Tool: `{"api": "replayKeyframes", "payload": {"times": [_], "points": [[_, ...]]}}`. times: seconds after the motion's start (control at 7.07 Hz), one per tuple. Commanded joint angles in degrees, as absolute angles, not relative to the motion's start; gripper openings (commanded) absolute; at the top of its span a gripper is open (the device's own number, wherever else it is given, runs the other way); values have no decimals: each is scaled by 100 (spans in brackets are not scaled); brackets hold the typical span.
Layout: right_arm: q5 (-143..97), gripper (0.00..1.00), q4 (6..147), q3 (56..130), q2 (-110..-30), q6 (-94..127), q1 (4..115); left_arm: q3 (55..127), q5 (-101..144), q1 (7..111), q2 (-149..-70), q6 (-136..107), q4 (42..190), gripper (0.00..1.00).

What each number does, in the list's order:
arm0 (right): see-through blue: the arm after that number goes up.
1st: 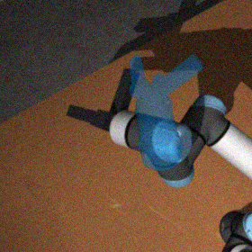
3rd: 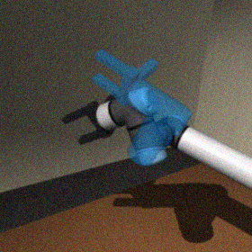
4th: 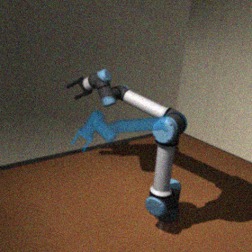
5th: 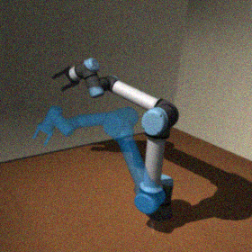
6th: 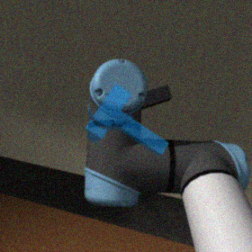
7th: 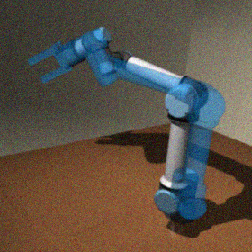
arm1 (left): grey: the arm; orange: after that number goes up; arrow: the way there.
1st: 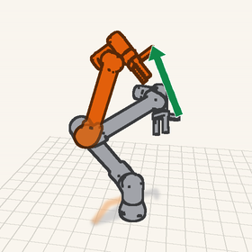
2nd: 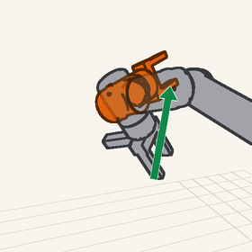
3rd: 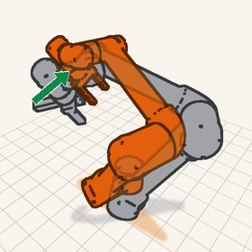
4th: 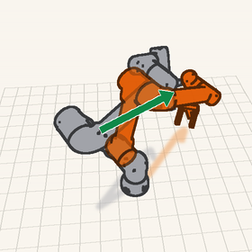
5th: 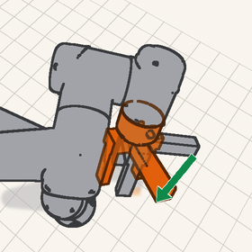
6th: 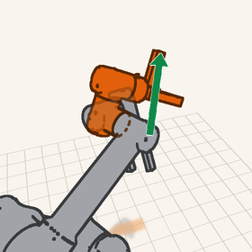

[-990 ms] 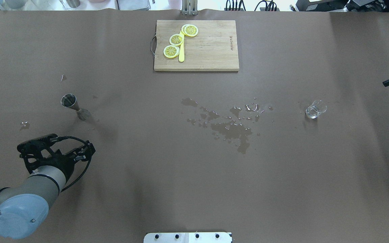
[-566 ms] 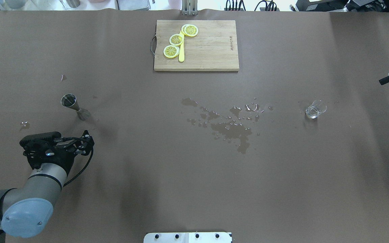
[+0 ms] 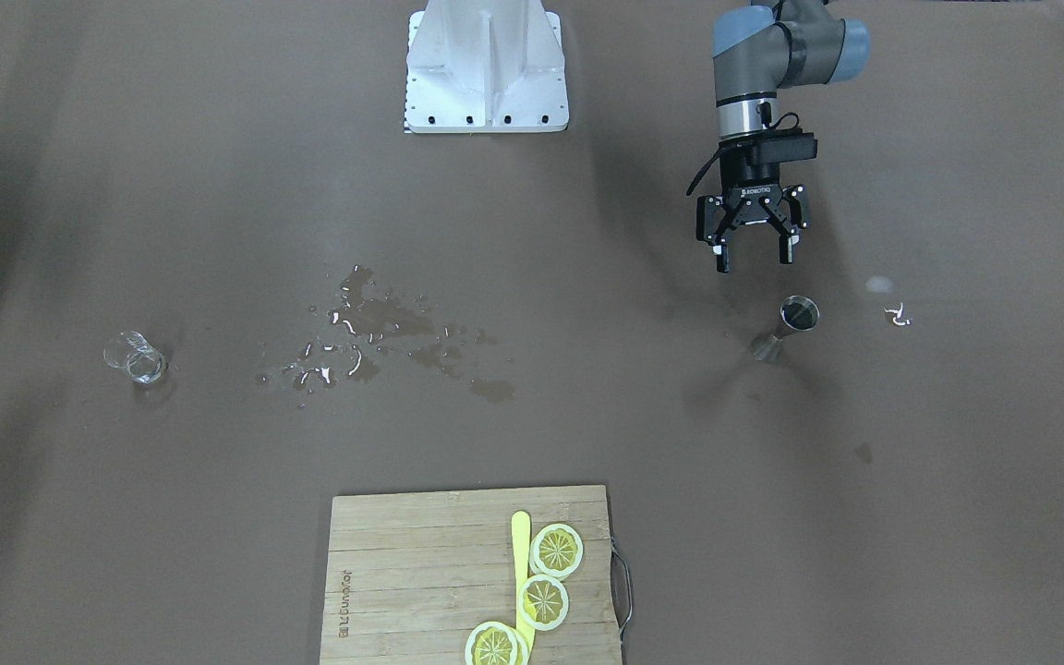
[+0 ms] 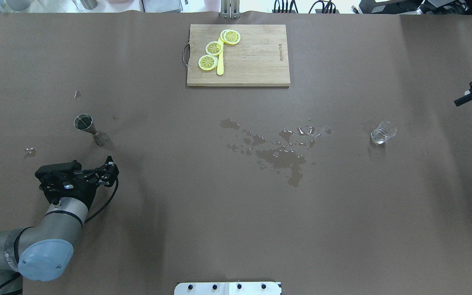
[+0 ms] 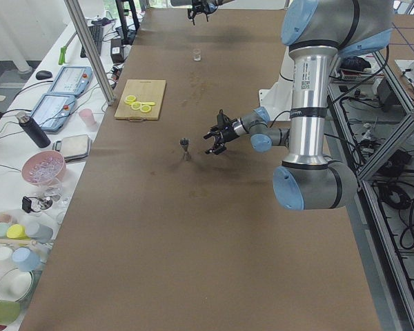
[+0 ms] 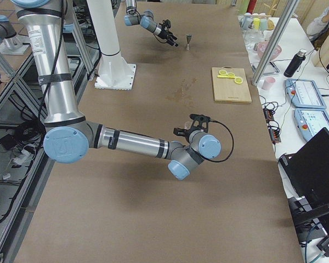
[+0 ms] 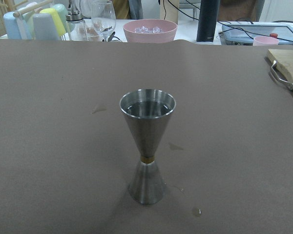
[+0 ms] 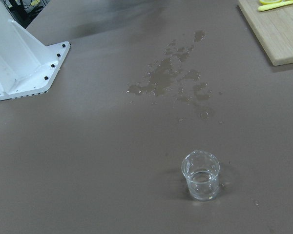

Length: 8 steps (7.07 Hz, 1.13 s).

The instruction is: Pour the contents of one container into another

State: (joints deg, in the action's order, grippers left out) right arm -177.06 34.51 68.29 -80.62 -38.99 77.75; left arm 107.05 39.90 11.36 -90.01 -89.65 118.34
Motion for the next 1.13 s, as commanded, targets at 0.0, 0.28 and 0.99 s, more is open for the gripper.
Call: {"api": "replayKeyframes", "payload": {"times": [0.0, 0.28, 0.99], "points": [[-17325, 98, 3445, 6873, -8130, -4200, 7682, 10407, 3263, 1212, -9018, -8965, 11883, 97], [-16703, 97, 3393, 6891, -8121, -4280, 7559, 9794, 2937, 1248, -9437, -8974, 12188, 97], [-16376, 98, 3366, 7513, -8455, -4167, 7172, 9088, 2707, 1450, -9685, -8974, 12805, 97]]}}
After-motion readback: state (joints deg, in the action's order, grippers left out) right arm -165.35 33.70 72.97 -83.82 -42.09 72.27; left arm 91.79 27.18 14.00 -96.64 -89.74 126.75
